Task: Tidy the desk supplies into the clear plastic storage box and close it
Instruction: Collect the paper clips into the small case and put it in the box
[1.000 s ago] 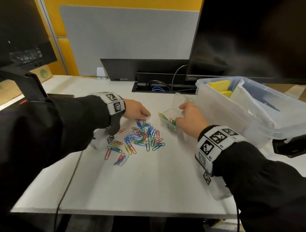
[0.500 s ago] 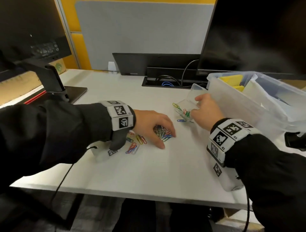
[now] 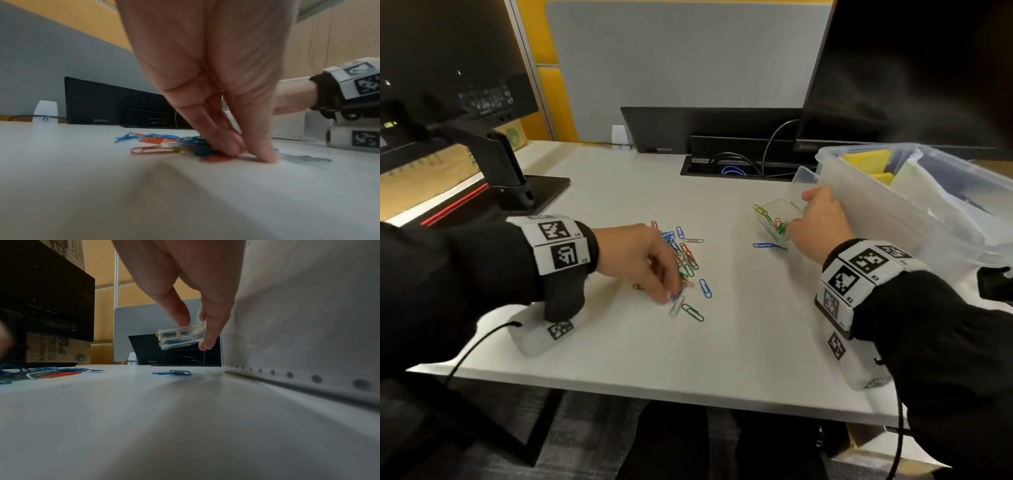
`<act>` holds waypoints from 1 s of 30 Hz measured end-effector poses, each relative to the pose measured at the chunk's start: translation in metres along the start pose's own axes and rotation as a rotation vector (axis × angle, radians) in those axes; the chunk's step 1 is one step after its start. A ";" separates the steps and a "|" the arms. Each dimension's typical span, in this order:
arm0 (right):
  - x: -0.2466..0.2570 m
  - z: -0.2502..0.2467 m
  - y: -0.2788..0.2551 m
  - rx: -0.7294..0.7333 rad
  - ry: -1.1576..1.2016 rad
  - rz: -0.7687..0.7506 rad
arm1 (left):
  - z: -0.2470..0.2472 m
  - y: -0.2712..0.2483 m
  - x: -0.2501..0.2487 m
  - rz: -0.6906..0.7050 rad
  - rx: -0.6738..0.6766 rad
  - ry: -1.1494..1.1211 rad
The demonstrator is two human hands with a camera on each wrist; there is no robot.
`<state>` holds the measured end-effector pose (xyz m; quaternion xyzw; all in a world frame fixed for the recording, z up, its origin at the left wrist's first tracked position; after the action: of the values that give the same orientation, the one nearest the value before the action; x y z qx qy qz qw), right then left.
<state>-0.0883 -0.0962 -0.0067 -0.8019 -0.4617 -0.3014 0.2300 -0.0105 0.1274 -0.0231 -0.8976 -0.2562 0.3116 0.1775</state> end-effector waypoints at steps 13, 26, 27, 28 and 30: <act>-0.003 -0.001 0.016 -0.080 0.016 -0.096 | -0.011 0.040 -0.023 0.162 -0.202 0.184; -0.007 -0.003 0.020 -0.095 0.033 -0.111 | -0.017 0.102 -0.056 0.174 0.006 0.425; -0.007 -0.003 0.020 -0.093 0.034 -0.108 | -0.018 0.093 -0.049 0.175 -0.028 0.401; -0.007 -0.003 0.020 -0.090 0.038 -0.107 | -0.019 0.082 -0.041 0.171 -0.064 0.381; -0.006 -0.002 0.020 -0.076 0.041 -0.107 | -0.020 0.059 -0.024 0.149 -0.119 0.340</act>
<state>-0.0736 -0.1102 -0.0109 -0.7778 -0.4874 -0.3470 0.1922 0.0068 0.0630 -0.0254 -0.9627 -0.1733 0.1522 0.1413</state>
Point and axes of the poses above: each hand's wrist, its own y-axis towards the middle knuckle, its own z-axis out of the palm, x = y × z, the point moved 2 cm from there along y, towards the middle knuckle, and after that the axes turned 13 degrees about x, right-handed, at the moved point
